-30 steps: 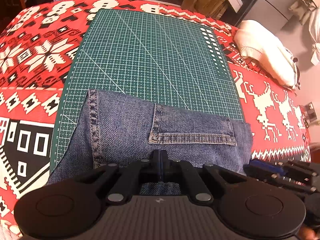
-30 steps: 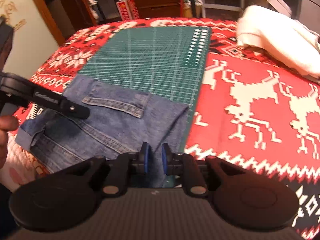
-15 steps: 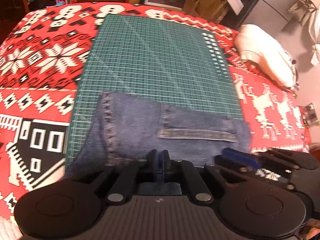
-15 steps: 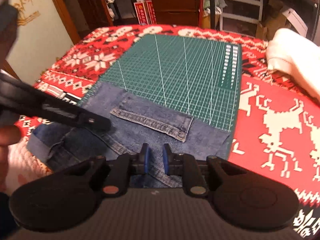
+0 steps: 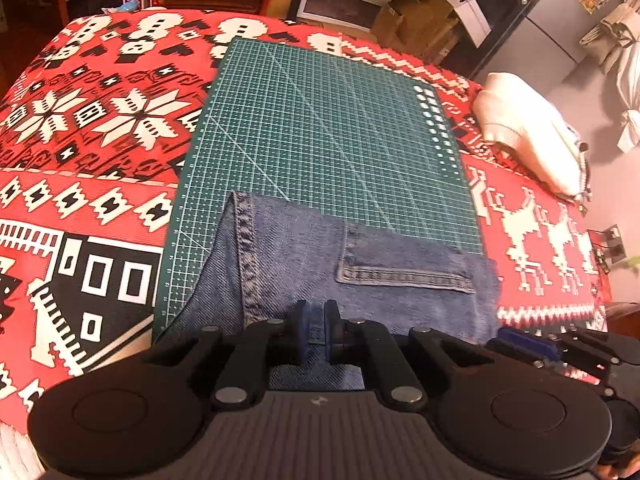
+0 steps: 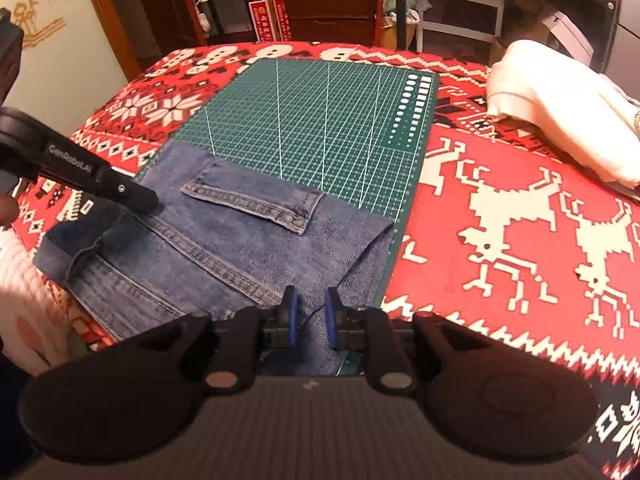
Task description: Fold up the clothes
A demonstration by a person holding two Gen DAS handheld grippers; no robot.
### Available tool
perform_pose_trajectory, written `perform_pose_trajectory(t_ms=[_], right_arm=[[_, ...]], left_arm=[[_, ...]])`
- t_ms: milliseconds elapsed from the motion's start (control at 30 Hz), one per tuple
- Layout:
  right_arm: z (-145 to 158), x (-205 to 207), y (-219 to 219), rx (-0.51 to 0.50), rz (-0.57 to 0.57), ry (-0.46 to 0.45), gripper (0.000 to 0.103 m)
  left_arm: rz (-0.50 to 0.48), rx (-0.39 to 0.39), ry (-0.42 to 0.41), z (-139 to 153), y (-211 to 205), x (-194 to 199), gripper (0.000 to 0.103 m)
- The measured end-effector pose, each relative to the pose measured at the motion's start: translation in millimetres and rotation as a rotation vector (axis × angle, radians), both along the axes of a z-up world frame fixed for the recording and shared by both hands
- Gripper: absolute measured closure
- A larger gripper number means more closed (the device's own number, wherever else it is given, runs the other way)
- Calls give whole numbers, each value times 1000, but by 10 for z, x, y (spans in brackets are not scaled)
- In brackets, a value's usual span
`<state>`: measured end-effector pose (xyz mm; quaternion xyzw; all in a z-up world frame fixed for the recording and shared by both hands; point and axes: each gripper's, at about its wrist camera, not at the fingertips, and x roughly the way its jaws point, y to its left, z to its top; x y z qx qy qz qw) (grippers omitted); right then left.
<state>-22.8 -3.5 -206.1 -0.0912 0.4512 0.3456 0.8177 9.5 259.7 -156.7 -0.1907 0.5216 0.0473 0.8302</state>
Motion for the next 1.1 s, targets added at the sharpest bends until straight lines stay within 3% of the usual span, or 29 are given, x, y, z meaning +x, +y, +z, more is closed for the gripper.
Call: perform_pose_trajectory(t_ms=[200, 433, 833, 1100], right_arm=[[140, -156, 227, 39, 75, 0, 87], [-74, -195, 497, 12, 102, 25, 87], [-90, -197, 139, 53, 69, 50, 87], [-131, -89, -228, 109, 6, 149, 86]], left_arm=[[-36, -45, -1, -3, -35, -127, 97], [-45, -53, 15, -219, -41, -227, 100], [-70, -53, 45, -339, -27, -351, 99], [-89, -22, 52, -319, -52, -444, 100]])
